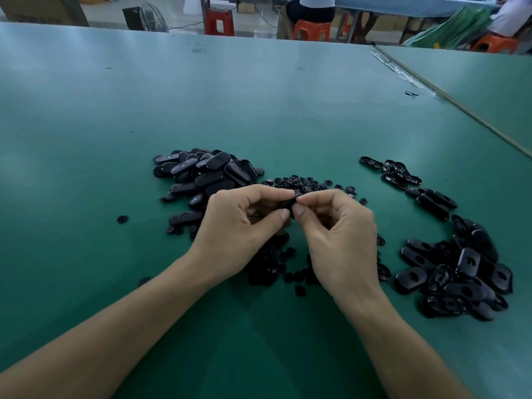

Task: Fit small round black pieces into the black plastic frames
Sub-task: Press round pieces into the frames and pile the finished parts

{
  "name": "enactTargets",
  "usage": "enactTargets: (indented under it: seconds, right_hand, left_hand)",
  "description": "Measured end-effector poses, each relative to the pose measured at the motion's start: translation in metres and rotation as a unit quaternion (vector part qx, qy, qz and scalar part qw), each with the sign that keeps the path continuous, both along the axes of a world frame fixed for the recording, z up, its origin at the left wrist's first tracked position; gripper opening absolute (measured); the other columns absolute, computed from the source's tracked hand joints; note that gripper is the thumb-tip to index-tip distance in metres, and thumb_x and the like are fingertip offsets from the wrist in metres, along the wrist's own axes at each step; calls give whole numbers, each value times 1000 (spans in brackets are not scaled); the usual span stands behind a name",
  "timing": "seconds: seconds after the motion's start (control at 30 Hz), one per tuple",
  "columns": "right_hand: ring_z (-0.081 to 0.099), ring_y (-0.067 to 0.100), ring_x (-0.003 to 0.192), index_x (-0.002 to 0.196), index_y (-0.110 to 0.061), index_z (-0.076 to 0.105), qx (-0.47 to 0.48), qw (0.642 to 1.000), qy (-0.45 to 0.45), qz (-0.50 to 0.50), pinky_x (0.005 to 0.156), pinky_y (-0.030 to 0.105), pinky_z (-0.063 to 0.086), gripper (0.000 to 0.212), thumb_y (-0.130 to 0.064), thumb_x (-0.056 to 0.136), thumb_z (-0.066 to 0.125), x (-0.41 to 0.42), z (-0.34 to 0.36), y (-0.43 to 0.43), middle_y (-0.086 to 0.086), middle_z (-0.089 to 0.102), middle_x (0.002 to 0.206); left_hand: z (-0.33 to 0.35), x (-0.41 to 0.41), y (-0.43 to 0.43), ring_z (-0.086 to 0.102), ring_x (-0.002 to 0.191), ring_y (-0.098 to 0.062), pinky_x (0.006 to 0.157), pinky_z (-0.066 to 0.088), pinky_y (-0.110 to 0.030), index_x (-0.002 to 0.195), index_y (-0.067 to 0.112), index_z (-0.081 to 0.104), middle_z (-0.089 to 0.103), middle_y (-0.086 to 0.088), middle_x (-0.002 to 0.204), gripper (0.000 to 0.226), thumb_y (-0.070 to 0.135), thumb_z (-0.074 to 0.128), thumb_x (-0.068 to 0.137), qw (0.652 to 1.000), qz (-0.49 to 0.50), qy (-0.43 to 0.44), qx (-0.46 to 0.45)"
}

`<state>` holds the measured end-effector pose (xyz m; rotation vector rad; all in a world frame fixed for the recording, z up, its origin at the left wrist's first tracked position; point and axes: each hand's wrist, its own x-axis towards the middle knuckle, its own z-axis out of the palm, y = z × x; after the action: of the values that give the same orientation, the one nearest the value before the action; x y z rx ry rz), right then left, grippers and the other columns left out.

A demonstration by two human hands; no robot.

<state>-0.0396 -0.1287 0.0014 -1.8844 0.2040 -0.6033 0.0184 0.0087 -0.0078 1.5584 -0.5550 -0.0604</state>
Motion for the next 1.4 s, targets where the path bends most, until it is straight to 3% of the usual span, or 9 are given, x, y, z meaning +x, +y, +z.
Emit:
enactTargets:
  seconds: [0.37,0.57,0.73,1.0,1.4]
  right_hand:
    - [68,0,73,85,-26,75,9,1000,-16,5,67,8,48,16,-9,87,75,0,0,6,-20,72,77]
    - [70,-1,80,92,-26,79,-30,999,-25,-5,74,12,52,17,-11,85,79,-2,0,5,-18,74,82]
    - [69,1,73,85,-28,73,-17,1000,-9,2,67,11,50,19,-10,86,76,-1,0,2,-19,72,78]
    - [68,4,70,82,-27,71,-26,1000,3,-7,64,15,52,17,-11,85,76,0,1,0,-17,71,74]
    - [69,2,67,80,-30,74,-10,1000,-11,10,61,13,52,23,-7,83,78,-2,1,0,-20,73,74]
  left_hand:
    - [1,2,0,76,81,-18,72,59,-23,101,22,75,79,-1,93,32,-7,68,90,1000,10,1,-4]
    - [1,4,1,75,77,-21,73,60,-26,102,21,74,78,-1,89,31,-7,67,90,1000,25,-2,5]
    - [2,4,1,74,79,-12,72,58,-21,98,23,74,78,0,89,31,-6,72,87,1000,24,-4,6]
    - [1,3,1,76,84,-21,80,62,-34,97,23,76,78,0,89,21,10,72,81,1000,15,-9,13]
    - [2,2,3,75,78,-22,76,62,-35,97,23,75,78,-3,86,20,12,71,81,1000,11,8,7]
